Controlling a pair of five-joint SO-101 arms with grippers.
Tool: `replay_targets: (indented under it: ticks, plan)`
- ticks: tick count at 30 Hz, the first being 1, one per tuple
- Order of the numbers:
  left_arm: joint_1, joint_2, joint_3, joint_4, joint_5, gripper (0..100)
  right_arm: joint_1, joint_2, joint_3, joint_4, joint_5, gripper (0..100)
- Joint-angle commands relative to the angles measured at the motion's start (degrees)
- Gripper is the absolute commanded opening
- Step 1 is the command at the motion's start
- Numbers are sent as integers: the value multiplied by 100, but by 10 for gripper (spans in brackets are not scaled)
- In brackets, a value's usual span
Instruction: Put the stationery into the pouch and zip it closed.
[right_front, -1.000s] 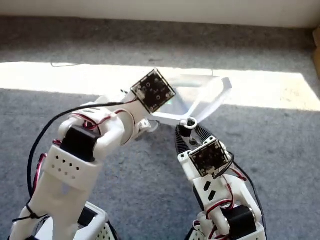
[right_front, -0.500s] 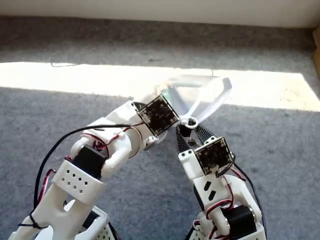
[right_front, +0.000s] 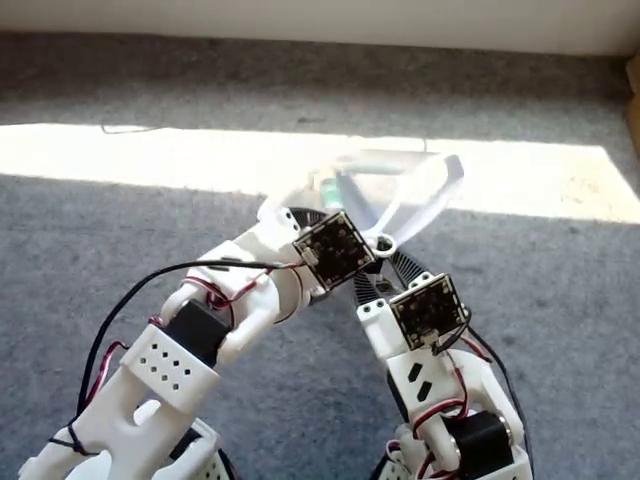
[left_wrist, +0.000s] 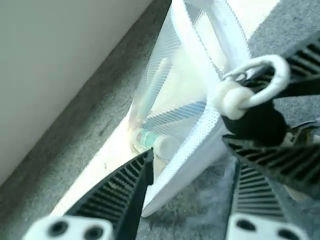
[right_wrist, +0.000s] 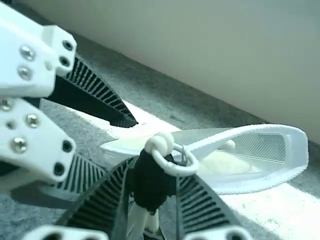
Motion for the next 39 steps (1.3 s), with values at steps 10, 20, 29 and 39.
replay_targets:
  ticks: [10, 20, 29, 39]
  plan:
    - [295, -110, 549, -1284, 0, 248, 4, -66, -593, -127, -396, 5]
    - [303, -110, 1200, -2356, 598, 248, -435, -66, -602, 101, -378, 5]
    - [303, -171, 1710, -3218, 607, 181, -558, -66, -611, 136, -360, 5]
    - [435, -171, 2132, -4018, 607, 24, -549, -66, -611, 136, -360, 5]
